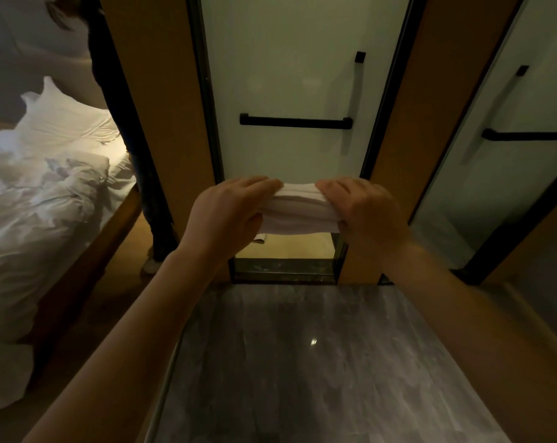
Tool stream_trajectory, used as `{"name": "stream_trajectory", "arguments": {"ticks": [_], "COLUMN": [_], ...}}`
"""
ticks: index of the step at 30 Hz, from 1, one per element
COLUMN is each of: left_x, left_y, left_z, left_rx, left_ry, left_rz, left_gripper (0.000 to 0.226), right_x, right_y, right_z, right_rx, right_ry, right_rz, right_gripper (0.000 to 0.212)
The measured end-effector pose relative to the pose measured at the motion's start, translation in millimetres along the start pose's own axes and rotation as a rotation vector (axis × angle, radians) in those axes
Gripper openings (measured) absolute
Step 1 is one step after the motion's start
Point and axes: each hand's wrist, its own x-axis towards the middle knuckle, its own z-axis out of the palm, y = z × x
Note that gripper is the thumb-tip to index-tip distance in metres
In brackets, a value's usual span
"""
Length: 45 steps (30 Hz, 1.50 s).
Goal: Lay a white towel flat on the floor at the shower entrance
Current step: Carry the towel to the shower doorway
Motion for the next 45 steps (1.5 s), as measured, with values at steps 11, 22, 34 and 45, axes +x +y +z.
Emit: {"name": "stream_trajectory", "arguments": {"ticks": [11, 22, 34, 45], "left_x": [69.8, 136.5, 196.4, 252.7], "left_y": [-34.8, -122.4, -200.7, -221.2], "left_z": [60.9, 130.0, 186.9, 259.9], "left_rx": [0.02, -0.035, -0.092, -0.054], "left_ry": [-0.038, -0.063, -0.059, -0.106], "left_rz": [-0.039, -0.008, 0.059, -0.014], "left_gripper": [0.042, 0.044, 0.045, 0.045], "right_x": [49.3, 122.4, 189.0, 217.4], "right_y": [71.0, 112.6, 146.8, 221.1], "right_z": [71.2, 164.5, 237.2, 315.2], "right_rx": [0.064, 0.063, 0.041, 0.077], "right_ry": [-0.026, -0.056, -0.124, -0.122], "right_rz": [-0.019, 0.017, 0.063, -0.002], "right_gripper": [0.041, 0.042, 0.041, 0.044]}}
